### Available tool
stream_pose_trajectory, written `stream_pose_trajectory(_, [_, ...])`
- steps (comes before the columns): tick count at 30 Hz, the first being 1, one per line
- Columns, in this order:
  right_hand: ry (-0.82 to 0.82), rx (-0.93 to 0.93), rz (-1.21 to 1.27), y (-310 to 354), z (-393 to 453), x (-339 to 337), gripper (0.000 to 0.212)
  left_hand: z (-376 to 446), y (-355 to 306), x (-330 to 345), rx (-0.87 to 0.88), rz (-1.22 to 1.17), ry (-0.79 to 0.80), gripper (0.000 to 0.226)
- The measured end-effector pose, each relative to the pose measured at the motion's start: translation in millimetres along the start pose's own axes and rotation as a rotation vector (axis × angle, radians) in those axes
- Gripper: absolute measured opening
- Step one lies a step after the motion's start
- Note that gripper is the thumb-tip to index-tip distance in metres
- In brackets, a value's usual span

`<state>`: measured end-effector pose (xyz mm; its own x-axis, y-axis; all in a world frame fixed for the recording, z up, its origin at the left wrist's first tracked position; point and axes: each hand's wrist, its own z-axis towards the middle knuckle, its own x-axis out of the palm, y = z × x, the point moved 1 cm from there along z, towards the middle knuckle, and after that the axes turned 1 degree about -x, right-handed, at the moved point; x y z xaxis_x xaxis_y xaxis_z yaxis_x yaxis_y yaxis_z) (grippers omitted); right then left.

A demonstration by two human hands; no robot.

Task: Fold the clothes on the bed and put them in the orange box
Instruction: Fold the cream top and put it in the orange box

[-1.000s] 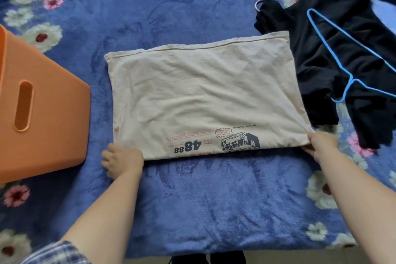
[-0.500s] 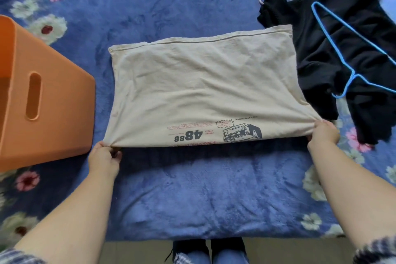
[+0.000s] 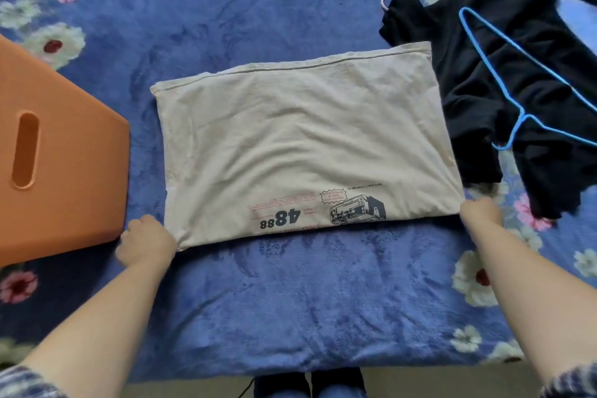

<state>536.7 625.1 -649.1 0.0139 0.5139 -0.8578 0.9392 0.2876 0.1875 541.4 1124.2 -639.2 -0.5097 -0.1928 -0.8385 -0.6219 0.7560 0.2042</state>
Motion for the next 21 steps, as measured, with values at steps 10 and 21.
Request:
stream_pose_trajectory(10, [0.480, 0.196, 0.668, 6.0, 12.1, -0.1, 0.015, -51.3, -169.8, -36.9, 0.592, -0.091, -0.117, 0.045])
stream_pose_trajectory(21, [0.846, -0.221, 0.722, 15.0, 20.4, -14.2, 0.037, -93.0, -359.4, -42.5, 0.813, -0.279, 0.338, 0.030])
